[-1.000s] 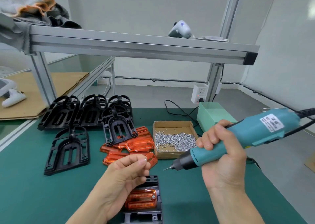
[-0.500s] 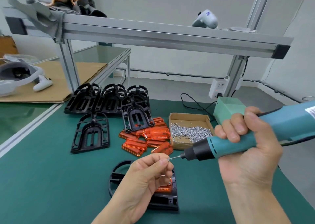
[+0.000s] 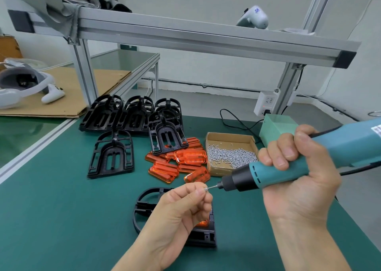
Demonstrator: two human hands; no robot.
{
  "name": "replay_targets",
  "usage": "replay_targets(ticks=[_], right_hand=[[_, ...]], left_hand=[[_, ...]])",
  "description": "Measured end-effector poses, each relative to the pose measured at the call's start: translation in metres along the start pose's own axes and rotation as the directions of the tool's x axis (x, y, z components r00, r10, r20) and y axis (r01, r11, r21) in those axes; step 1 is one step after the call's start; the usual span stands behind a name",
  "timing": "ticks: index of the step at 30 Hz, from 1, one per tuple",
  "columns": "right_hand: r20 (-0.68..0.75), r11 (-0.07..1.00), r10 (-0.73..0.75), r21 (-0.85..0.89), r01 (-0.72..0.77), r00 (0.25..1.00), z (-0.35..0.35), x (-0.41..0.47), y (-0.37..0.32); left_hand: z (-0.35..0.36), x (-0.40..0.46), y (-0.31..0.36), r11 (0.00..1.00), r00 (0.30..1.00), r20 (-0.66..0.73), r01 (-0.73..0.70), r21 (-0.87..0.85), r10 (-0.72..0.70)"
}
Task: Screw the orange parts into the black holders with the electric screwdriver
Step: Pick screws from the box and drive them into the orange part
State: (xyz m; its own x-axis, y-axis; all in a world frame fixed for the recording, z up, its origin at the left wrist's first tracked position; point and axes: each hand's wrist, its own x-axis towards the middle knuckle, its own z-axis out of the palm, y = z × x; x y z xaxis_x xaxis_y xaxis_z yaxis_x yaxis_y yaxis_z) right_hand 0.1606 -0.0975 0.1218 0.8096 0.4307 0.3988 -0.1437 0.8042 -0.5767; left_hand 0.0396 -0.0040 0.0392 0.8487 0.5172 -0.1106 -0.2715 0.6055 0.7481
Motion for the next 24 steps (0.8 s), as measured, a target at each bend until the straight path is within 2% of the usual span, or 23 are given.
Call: replay_targets(ticks=[9, 15, 20, 22, 24], right_hand=[[0.06, 1.0, -0.029, -0.009, 0.03, 0.998, -0.002, -0.006, 0.007], [0.083, 0.999, -0.035, 0.018, 0.033, 0.996, -0.002, -0.004, 0.009], [-0.046, 1.0, -0.018, -0.011, 0.018, 0.999, 0.001, -0.005, 0.017], [-0.103, 1.0, -0.026, -0.003, 0.026, 0.994, 0.002, -0.005, 0.021], [-0.109, 1.0, -0.023, 0.011, 0.025, 0.994, 0.001, -0.005, 0.022]], left_hand=[[0.001, -0.002, -0.002, 0.994, 0.992, -0.083, -0.089, 0.067, 0.095], [-0.004, -0.005, 0.003, 0.991, 0.999, -0.001, -0.034, 0.128, 0.035], [-0.003, -0.002, -0.002, 0.942, 0.968, -0.112, -0.187, 0.279, 0.225], [-0.003, -0.002, -0.005, 0.956, 0.968, -0.125, -0.188, 0.224, 0.22], [-0.004, -0.003, -0.005, 0.984, 0.984, -0.103, -0.131, 0.12, 0.143]])
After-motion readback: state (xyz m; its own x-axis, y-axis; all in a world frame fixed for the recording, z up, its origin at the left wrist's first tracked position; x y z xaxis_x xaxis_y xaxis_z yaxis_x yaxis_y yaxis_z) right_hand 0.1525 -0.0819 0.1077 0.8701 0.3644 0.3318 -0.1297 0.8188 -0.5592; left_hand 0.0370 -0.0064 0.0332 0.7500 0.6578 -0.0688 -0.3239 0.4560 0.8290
